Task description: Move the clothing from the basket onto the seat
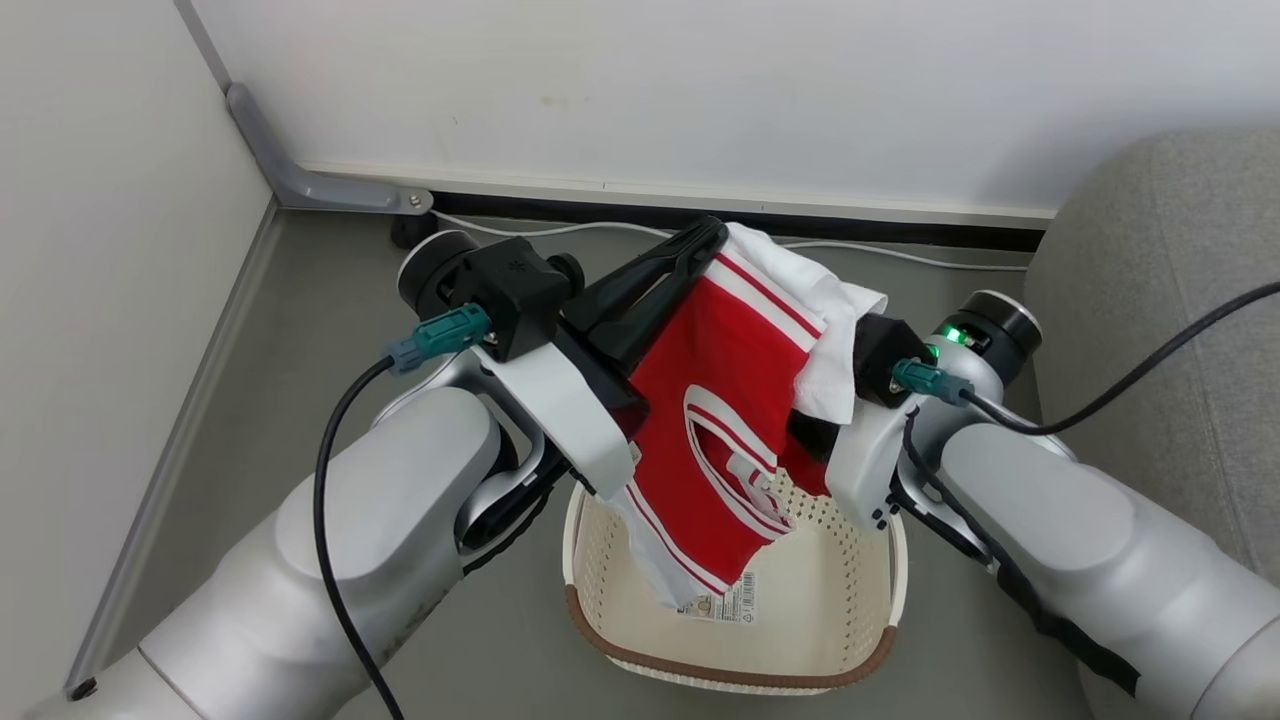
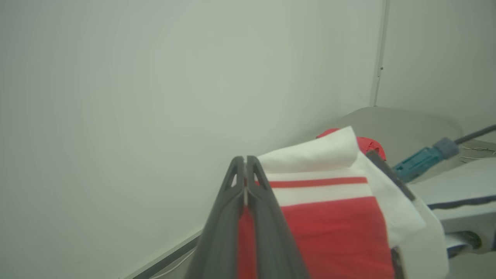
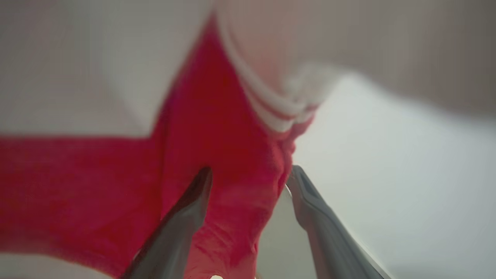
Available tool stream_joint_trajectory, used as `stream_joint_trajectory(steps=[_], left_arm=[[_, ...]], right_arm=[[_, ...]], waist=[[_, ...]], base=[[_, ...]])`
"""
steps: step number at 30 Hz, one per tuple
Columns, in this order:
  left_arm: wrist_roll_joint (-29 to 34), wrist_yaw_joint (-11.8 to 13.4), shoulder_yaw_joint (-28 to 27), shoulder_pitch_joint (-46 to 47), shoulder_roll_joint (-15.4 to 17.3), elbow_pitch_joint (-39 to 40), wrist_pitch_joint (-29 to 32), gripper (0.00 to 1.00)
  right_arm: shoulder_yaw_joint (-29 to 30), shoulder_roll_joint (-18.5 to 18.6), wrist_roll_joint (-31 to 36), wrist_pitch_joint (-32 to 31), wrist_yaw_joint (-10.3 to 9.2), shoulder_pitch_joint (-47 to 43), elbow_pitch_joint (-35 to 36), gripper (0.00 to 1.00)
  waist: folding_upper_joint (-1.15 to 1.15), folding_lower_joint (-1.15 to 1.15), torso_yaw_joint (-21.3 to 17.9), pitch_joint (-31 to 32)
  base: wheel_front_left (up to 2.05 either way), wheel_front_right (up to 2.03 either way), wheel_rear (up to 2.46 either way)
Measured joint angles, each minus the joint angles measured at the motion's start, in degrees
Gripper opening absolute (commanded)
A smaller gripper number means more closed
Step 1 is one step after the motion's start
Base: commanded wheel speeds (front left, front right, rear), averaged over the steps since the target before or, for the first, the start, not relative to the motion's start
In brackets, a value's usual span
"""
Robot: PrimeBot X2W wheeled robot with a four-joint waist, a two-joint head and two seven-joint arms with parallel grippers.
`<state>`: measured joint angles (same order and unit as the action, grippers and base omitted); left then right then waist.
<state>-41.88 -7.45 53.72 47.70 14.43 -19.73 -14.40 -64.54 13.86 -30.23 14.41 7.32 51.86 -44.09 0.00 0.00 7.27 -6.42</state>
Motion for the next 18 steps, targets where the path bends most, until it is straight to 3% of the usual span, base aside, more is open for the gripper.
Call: stream_joint_trajectory(steps=[7, 8, 9, 10, 11, 18], left_arm=[[0.0, 0.0, 0.32, 0.24, -0.44, 0.46, 0.0, 0.0], [0.0, 0.0, 0.31, 0.34, -0.42, 0.46, 0.0, 0.0], [0.0, 0.0, 0.31, 0.42, -0.43, 0.47, 0.0, 0.0], [0.0, 0.0, 0.31, 0.48, -0.43, 0.52, 0.0, 0.0], [0.0, 0.0, 0.29, 0.53, -0.42, 0.52, 0.0, 0.0], [0.07, 0.0, -0.36, 0.54, -0.46, 0.41, 0.0, 0.0]], right_arm=[[-6.59, -1.65, -3.85, 0.0, 0.0, 1.59, -3.19, 1.0], [-7.35, -2.09, -4.93, 0.0, 0.0, 1.58, -3.19, 0.75], [-7.95, -2.52, -5.97, 0.0, 0.0, 1.59, -3.19, 0.44], [-8.32, -2.81, -6.68, 0.0, 0.0, 1.6, -3.12, 0.44], [-8.47, -2.96, -7.2, 0.0, 0.0, 1.66, -3.11, 0.0], [-8.76, -2.56, -8.58, 0.0, 0.0, 3.03, -2.44, 0.0]], waist=[[0.0, 0.0, 1.22, -0.21], [0.0, 0.0, 1.29, -0.22], [0.0, 0.0, 1.32, -0.23], [0.0, 0.0, 1.32, -0.26], [0.0, 0.0, 1.3, -0.3], [0.0, 0.0, 0.3, -0.53]], base=[[0.0, 0.0, 0.0], [0.0, 0.0, 0.0], [0.0, 0.0, 0.0], [0.0, 0.0, 0.0], [0.0, 0.0, 0.0], [0.0, 0.0, 0.0]])
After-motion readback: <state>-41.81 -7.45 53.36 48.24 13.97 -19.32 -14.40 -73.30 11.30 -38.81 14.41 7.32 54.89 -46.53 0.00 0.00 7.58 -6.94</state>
